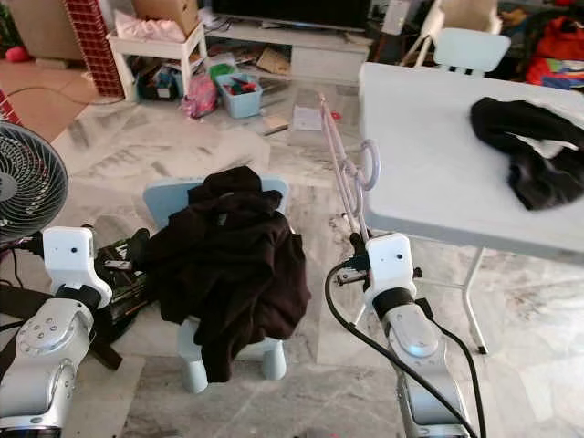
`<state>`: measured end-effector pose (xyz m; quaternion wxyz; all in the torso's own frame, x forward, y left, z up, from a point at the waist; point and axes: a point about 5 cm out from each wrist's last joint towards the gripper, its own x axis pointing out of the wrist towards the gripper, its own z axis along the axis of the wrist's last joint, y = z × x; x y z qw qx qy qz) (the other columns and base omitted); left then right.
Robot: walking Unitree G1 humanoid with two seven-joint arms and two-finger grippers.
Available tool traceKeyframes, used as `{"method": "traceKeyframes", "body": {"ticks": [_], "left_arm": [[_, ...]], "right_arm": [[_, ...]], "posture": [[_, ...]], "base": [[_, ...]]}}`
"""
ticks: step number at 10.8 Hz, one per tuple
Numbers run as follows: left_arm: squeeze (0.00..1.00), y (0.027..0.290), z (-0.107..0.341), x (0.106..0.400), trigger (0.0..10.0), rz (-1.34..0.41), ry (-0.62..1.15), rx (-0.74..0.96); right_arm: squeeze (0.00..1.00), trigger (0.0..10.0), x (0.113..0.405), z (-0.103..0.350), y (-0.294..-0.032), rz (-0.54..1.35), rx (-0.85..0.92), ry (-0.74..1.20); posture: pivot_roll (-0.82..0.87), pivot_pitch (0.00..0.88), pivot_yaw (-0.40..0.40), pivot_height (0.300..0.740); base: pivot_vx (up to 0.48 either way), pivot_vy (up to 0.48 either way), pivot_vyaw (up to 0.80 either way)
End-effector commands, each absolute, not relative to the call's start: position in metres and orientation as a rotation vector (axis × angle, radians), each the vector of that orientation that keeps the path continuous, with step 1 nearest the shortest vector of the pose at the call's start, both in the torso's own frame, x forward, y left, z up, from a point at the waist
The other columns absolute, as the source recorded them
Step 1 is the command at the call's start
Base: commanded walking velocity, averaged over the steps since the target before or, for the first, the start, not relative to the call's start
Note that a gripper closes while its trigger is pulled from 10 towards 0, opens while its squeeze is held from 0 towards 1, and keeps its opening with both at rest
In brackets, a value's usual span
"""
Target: Hang hanger
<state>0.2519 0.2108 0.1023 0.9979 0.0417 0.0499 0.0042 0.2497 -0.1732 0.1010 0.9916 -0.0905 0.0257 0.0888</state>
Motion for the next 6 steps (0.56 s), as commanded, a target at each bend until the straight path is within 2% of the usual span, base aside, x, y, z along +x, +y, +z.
{"method": "traceKeyframes", "body": {"ticks": [1, 6], "left_arm": [[0.0, 0.208, 0.1061, 0.2531, 10.0, 0.002, 0.089, 0.088], [0.0, 0.2057, 0.1062, 0.2543, 10.0, -0.001, 0.09, 0.086]], "right_arm": [[0.0, 10.0, 0.25, 0.1051, -0.1754, 0.172, -0.188, 0.04], [0.0, 10.0, 0.2522, 0.1058, -0.1749, 0.177, -0.191, 0.038]], "posture": [[-0.04, 0.0, -0.055, 0.74], [-0.04, 0.0, -0.059, 0.74]], "base": [[0.292, 0.0, 0.0], [0.322, 0.0, 0.0]]}}
